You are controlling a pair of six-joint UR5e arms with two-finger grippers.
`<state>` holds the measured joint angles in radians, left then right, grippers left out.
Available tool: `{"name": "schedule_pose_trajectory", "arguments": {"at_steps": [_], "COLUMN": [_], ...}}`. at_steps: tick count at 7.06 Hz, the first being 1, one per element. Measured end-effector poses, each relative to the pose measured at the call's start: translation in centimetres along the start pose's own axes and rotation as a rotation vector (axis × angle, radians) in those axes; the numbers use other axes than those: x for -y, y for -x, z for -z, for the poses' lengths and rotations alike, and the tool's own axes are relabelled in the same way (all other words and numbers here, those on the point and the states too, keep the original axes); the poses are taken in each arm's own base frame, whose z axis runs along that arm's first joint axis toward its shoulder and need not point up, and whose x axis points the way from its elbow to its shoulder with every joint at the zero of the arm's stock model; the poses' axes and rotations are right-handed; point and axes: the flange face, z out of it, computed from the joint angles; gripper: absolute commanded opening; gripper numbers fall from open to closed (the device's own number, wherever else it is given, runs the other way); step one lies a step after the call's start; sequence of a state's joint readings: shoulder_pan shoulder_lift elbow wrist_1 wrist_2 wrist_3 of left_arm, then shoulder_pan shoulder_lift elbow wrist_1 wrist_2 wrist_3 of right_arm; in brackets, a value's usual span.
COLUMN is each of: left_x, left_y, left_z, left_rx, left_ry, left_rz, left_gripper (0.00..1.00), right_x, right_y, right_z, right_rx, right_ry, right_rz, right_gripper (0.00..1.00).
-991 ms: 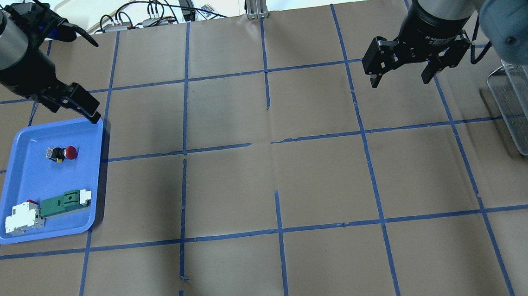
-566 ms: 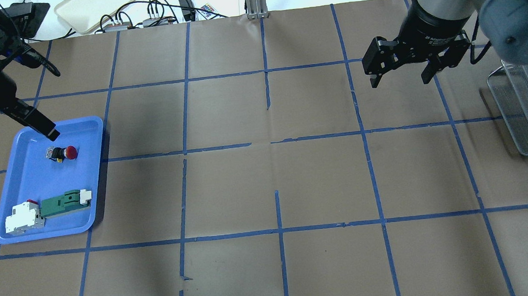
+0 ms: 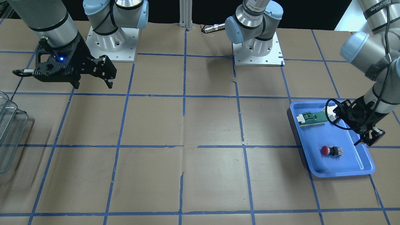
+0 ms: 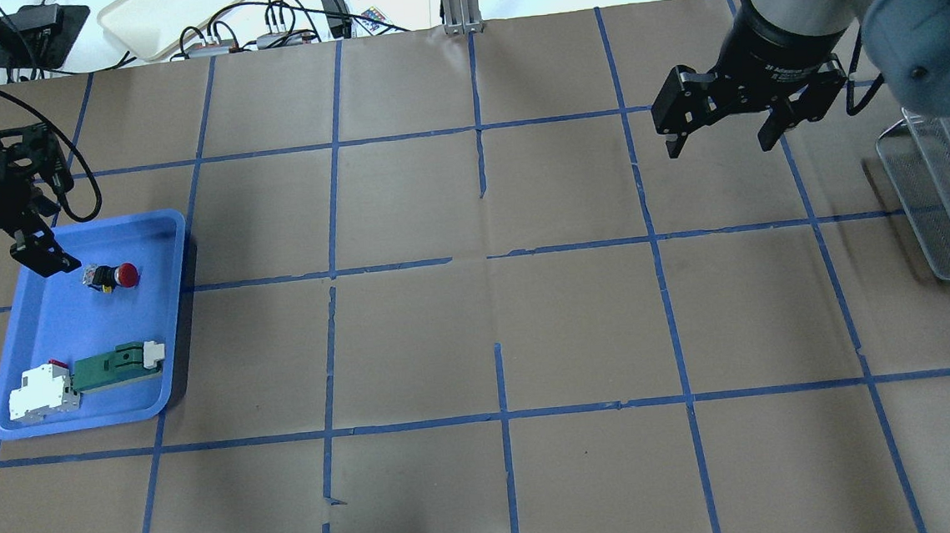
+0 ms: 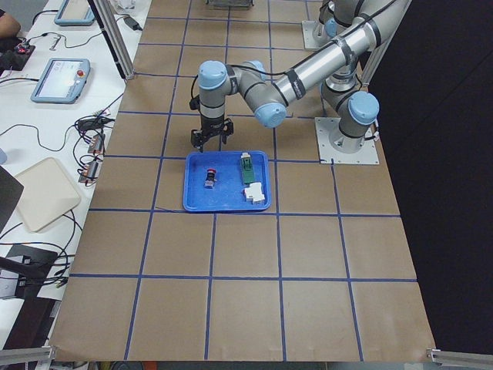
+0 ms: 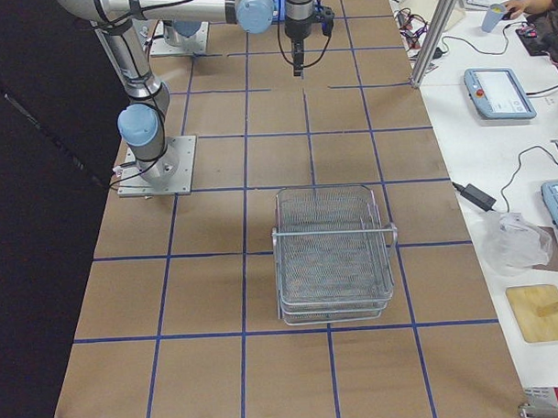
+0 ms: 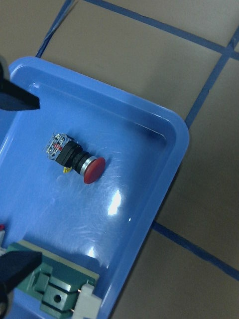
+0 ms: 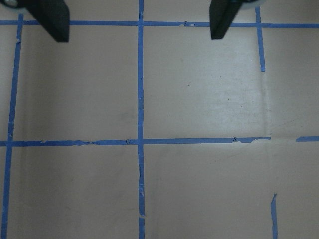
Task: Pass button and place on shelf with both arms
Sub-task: 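Lower the left gripper and close it on the red button's base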
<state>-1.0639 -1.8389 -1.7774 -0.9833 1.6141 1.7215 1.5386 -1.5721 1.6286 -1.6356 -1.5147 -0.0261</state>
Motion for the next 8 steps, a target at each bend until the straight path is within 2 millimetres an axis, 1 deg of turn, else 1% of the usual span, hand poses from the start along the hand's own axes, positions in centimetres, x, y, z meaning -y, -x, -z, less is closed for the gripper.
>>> {"name": "schedule_pose_trajectory", "arguments": {"at_steps": [1,2,3,4,6,7,8], "left_x": [-0.2,-0.6,-1.3,-1.9,-2.9,-3.4,-3.7], "left_y": [0.8,1.1,1.2,1.5,1.9,2.1,2.3], "left_z": [-2.3,-4.6,-6.7,-8.4,-10.5,-11.1,-11.6], "left_rx": [0.006,-0.007,-0.027,-0.044,-0.068,-0.075,-0.08], "left_ry": [-0.006,-0.022,-0.04,-0.05,-0.061,-0.063,-0.065], "left_rz": [-0.129,-0.215,-0.264,-0.301,-0.316,-0.312,-0.308], "left_gripper": [1.0,1.0,1.0,1.0,1.0,1.0,0.96], "right_x": [0.0,0.0,0.0,0.0,0.0,0.0,0.0], "right_y": [0.0,0.0,0.0,0.0,0.0,0.0,0.0], "right_z": [0.0,0.0,0.0,-0.1,0.0,0.0,0.0], "right_rx": [0.0,0.001,0.001,0.0,0.0,0.0,0.0], "right_ry": [0.0,0.0,0.0,0.001,0.0,0.0,0.0], "right_rz": [0.0,0.0,0.0,0.0,0.0,0.0,0.0], "right_gripper": [1.0,1.0,1.0,1.0,1.0,1.0,1.0]}}
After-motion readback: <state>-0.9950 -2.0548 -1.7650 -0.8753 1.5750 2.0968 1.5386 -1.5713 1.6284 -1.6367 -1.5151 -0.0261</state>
